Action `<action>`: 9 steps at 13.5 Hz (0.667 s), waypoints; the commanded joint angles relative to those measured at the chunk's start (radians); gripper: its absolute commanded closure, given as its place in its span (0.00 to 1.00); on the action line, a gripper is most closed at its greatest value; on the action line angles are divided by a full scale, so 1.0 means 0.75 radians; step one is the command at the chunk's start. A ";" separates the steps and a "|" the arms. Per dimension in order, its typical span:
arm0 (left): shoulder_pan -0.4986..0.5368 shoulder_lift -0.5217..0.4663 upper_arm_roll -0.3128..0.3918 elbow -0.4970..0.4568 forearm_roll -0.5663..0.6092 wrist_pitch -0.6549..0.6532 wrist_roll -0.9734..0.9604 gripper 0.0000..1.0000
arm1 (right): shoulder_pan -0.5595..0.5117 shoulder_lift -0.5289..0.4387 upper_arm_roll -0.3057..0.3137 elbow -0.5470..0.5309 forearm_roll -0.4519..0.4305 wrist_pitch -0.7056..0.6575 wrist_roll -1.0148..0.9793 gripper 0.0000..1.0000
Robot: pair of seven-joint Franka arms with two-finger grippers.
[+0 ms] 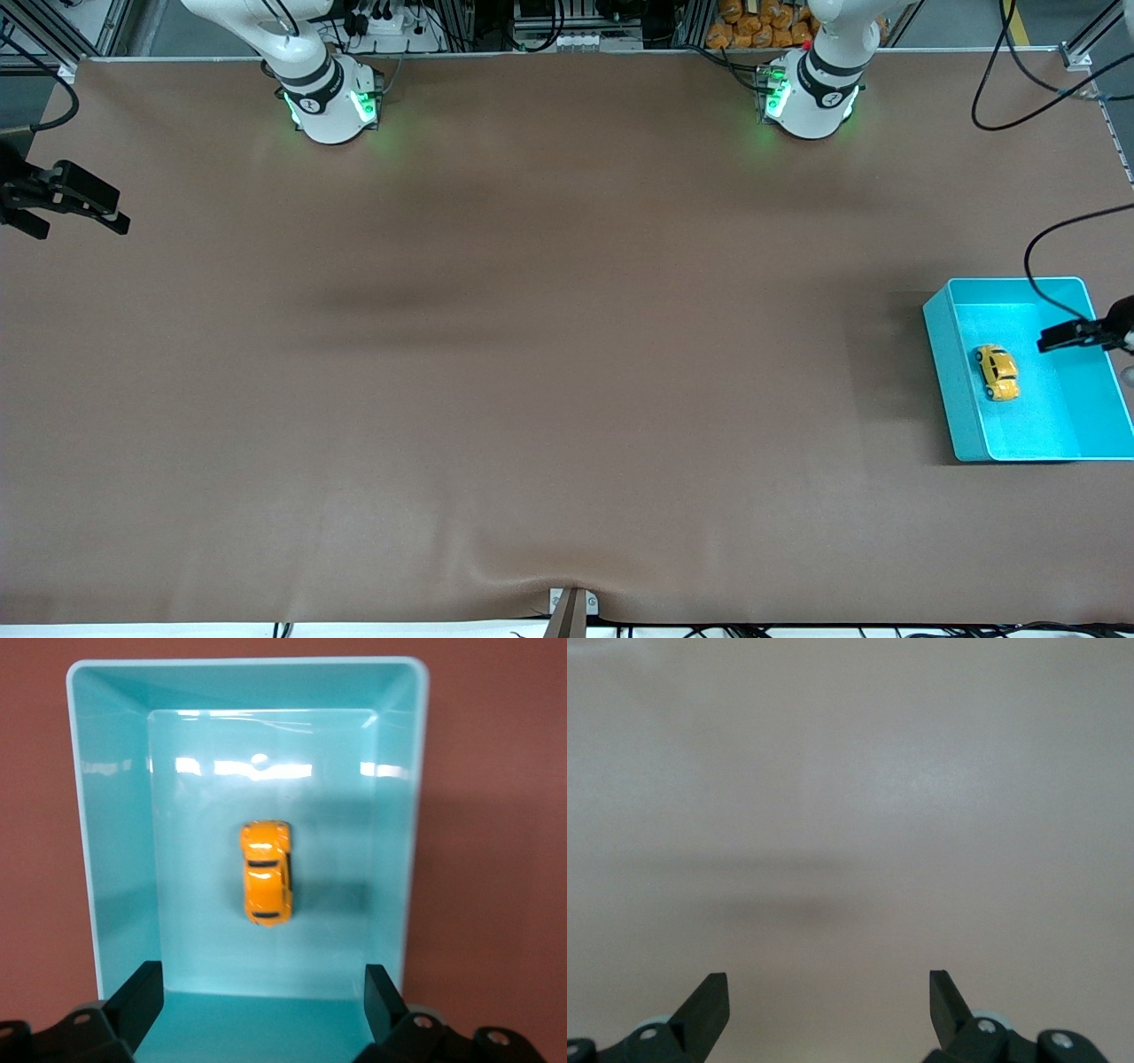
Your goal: Wind and store yellow beetle car
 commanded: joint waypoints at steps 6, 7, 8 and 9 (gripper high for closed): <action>-0.077 -0.343 -0.284 -0.039 0.022 -0.441 -0.373 0.00 | 0.005 -0.005 0.003 0.005 0.010 -0.011 0.025 0.00; -0.165 -0.376 -0.244 -0.035 0.015 -0.502 -0.397 0.00 | 0.005 -0.005 0.003 0.005 0.010 -0.011 0.023 0.00; -0.241 -0.406 -0.193 -0.018 0.013 -0.543 -0.407 0.00 | 0.005 -0.005 0.003 0.005 0.010 -0.011 0.023 0.00; -0.296 -0.425 -0.176 0.002 0.001 -0.590 -0.407 0.00 | 0.005 -0.005 0.005 0.007 0.012 -0.011 0.023 0.00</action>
